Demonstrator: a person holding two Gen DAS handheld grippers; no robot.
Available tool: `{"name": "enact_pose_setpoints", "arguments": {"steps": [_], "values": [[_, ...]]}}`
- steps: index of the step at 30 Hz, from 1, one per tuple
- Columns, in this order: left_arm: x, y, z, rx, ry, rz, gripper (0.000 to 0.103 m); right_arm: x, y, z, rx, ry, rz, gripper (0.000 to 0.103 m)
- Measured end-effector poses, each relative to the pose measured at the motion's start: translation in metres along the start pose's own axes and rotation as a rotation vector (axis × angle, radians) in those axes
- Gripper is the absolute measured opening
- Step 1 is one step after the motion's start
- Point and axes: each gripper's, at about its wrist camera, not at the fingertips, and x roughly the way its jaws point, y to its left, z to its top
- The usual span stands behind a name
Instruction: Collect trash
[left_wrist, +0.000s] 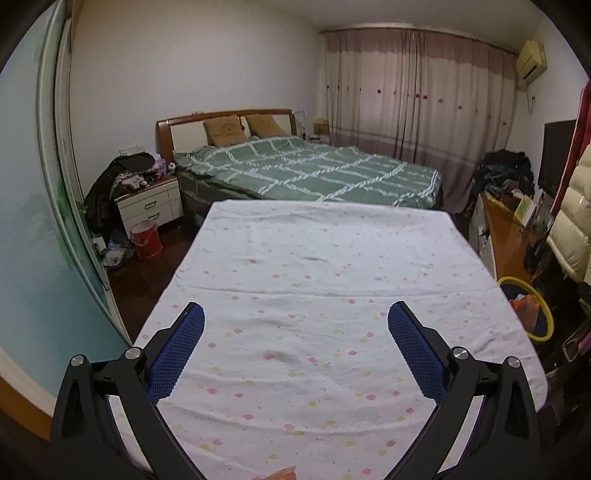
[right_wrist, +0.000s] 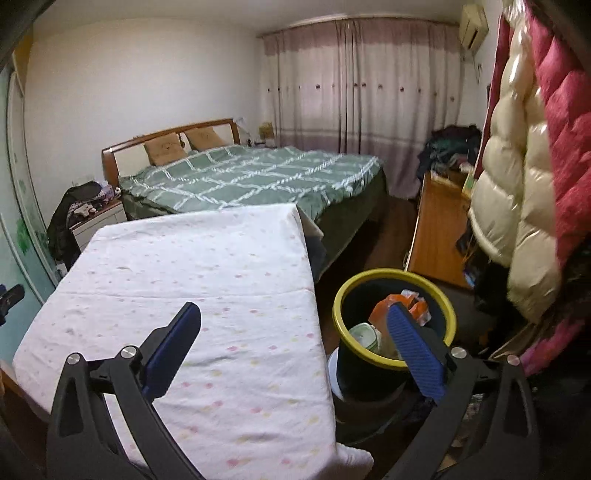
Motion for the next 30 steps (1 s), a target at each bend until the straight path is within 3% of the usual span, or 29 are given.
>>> {"name": "enact_pose_setpoints", "arguments": {"steps": [6,14,30], "values": [[-0.036,0.000,-0.004,0.010,-0.044,-0.055,0.098,-0.042,0.021,-0.012,-0.037,-0.039,-0.016,0.096],[-0.063,0.007,-0.015,0.007,-0.072,-0.011,0.098,-0.066,0.028,-0.017,-0.049,-0.076,0.010,0.096],[-0.082,0.004,-0.012,0.023,-0.086,-0.005,0.098,-0.069,0.031,-0.016,-0.038,-0.085,0.038,0.096]]}}
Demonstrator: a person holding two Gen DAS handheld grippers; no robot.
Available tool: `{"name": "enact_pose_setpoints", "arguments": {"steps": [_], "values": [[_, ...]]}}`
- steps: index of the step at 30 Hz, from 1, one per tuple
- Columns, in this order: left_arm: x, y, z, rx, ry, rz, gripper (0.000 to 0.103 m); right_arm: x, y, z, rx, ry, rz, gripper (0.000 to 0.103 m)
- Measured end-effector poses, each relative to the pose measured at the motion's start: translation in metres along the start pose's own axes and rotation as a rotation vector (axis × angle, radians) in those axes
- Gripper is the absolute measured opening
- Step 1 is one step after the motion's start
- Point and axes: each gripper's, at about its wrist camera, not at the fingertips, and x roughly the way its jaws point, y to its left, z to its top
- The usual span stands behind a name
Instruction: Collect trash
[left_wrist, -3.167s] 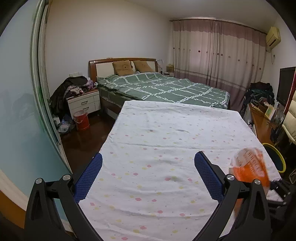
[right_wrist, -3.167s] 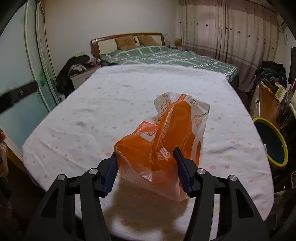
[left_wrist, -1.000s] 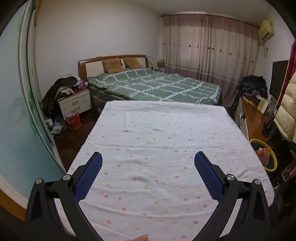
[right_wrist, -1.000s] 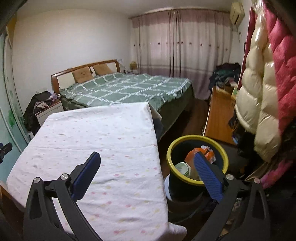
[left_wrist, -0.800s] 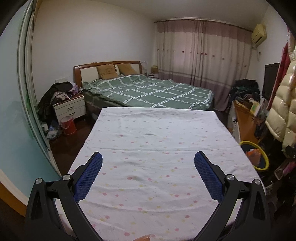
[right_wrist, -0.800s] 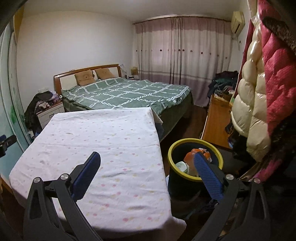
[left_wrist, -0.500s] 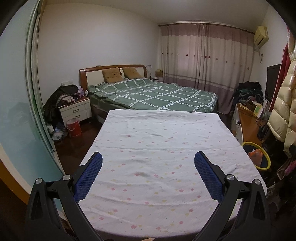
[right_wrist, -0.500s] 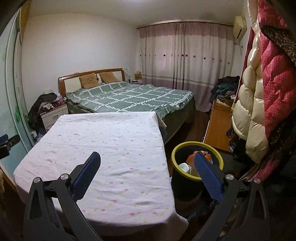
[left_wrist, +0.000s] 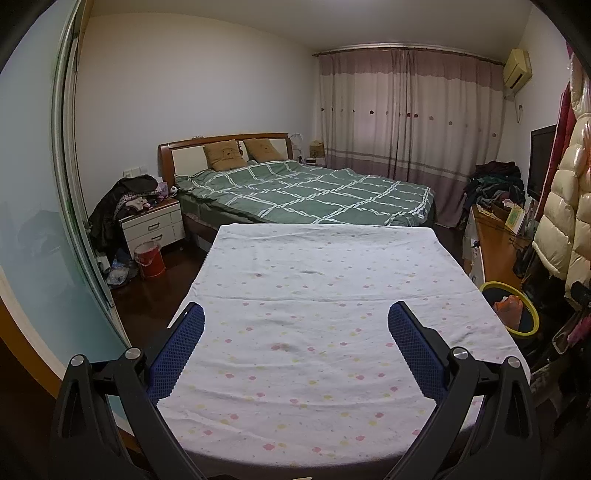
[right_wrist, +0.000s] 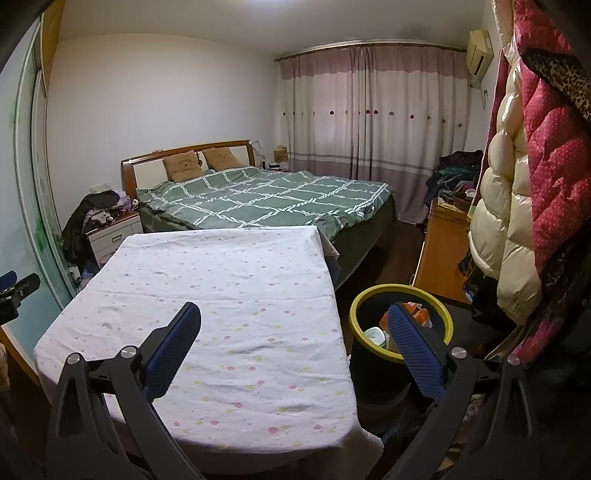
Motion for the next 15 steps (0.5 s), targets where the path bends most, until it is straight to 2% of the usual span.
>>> {"name": "enact_pose_setpoints", "arguments": {"steps": [15], "values": [[0.0002,-0.0019,0.0049,0.019,0.009,-0.010,0.098,0.0096,-0.0053,-0.0014,0.025,0.012,-0.002,0.096]]}}
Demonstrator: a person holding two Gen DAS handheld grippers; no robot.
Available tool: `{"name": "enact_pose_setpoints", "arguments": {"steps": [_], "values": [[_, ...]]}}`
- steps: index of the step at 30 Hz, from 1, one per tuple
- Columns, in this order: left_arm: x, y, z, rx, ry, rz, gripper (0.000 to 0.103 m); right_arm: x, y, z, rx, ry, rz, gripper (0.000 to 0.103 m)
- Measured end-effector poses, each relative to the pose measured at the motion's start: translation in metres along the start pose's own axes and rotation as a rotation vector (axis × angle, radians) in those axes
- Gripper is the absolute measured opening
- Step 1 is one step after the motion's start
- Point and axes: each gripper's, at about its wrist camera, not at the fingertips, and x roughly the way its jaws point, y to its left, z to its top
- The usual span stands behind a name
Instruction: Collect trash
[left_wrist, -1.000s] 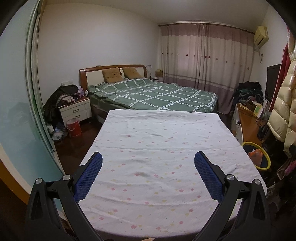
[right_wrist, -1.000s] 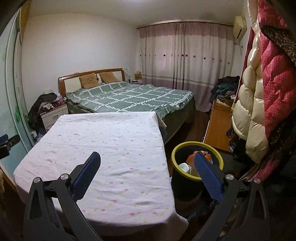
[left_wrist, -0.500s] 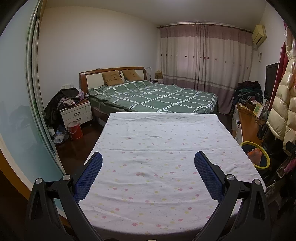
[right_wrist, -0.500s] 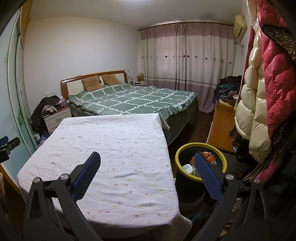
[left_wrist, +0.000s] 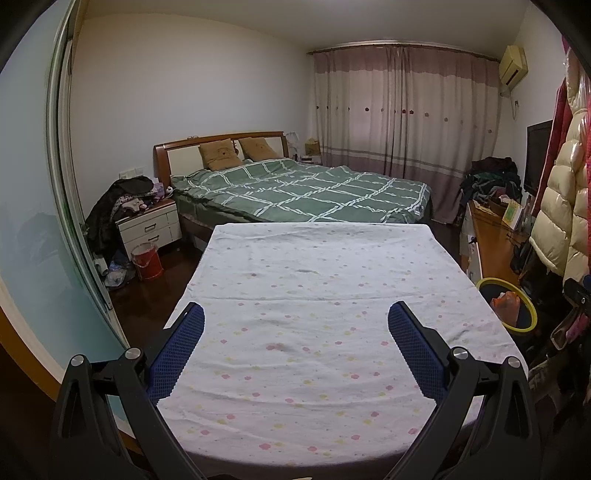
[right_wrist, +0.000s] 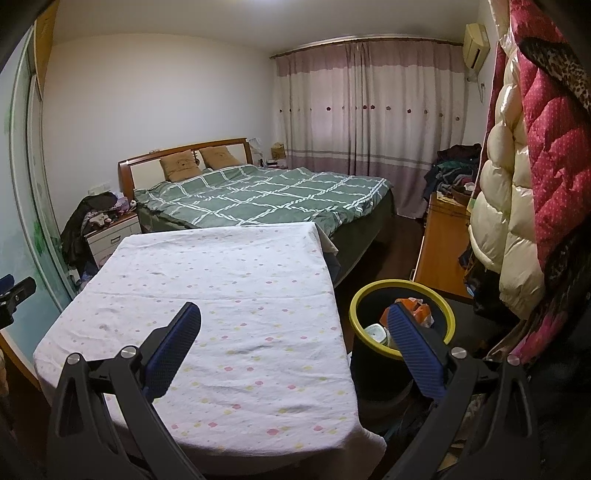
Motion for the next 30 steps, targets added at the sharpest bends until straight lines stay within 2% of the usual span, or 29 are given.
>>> {"name": "enact_pose_setpoints", "arguments": {"steps": [30], "values": [[0.0088,-0.0096,-0.0045,0.013,0.015,-0.009,0.098,0.0077,-0.0018,-0.0038,0.014,0.017,0.011,0.096]]}}
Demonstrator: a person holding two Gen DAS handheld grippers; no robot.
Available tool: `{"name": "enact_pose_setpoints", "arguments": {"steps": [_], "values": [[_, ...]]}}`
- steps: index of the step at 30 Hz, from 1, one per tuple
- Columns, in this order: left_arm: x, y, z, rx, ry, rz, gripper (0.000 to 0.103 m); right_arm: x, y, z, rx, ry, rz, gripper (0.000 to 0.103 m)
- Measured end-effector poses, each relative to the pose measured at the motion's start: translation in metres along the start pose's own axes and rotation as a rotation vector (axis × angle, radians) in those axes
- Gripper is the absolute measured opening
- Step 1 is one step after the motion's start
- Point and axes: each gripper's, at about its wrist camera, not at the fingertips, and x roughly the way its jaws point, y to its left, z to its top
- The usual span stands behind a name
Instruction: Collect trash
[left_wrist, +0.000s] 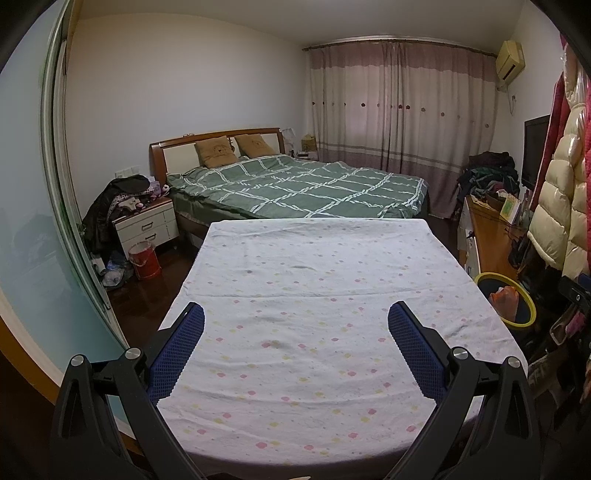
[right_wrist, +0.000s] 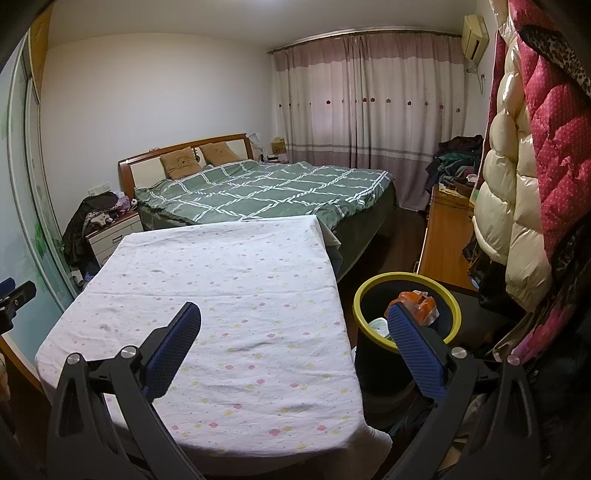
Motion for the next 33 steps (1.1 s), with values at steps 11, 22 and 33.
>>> {"name": "enact_pose_setpoints", "arguments": {"steps": [11,22,33], "values": [[0.002,-0.002,0.001,0.008,0.007,-0.003,0.098,0.001,0.000,-0.002,0.001,0.005,-0.001,0.096],[0.004,-0.001,0.001,0.013,0.011,-0.011,0.098,0.003,0.000,-0.004,0.002,0.008,0.001,0.096],[0.009,-0.003,0.001,0.012,0.021,-0.023,0.098,0.010,0.003,-0.007,0.000,0.025,0.006,0.096]]}}
